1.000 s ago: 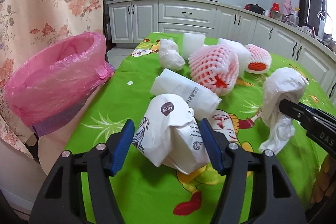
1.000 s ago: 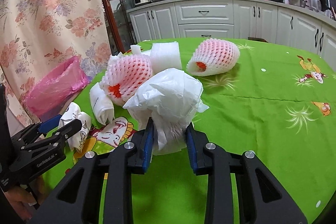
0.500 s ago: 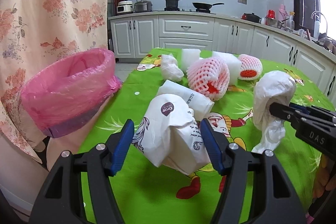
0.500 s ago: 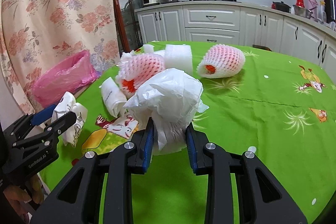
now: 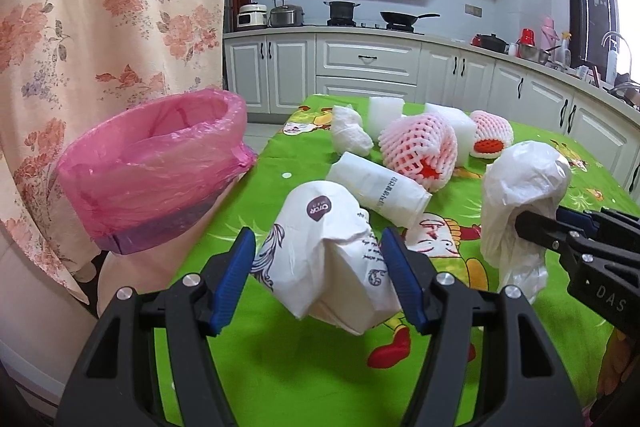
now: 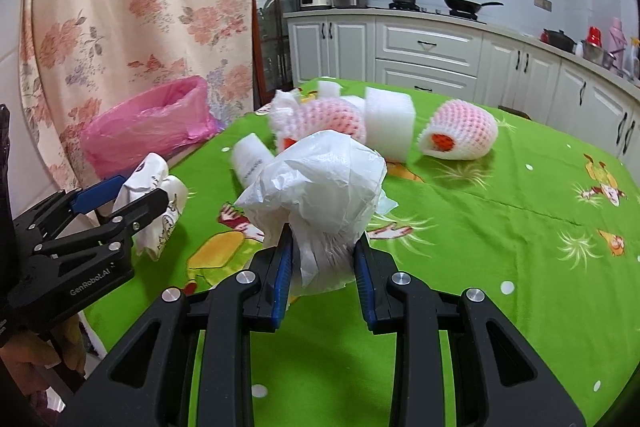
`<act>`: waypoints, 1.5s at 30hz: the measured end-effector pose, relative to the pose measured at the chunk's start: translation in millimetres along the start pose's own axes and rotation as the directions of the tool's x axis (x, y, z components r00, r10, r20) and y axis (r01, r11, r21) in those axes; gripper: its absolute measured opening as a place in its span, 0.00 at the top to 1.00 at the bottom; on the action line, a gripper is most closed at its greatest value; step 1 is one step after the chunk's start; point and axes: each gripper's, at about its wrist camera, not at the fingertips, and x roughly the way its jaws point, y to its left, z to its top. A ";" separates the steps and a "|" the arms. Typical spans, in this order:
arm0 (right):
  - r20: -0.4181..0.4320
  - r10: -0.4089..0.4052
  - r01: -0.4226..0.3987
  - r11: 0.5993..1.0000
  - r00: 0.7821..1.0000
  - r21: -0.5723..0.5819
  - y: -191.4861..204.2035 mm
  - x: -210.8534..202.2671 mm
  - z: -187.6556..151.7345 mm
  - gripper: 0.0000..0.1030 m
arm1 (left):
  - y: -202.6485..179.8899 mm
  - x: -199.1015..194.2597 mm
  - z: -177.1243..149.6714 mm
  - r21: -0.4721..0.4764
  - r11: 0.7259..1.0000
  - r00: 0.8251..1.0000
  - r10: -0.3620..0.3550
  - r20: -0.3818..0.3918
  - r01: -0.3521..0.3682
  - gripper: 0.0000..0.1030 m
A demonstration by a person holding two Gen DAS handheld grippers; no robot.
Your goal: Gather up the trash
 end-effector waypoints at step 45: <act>0.098 0.256 -0.233 0.951 0.962 -0.202 116.9 27.6 111.5 0.72 | 165.4 -7.7 58.6 -0.170 0.981 0.988 0.110 0.112 -0.090 0.51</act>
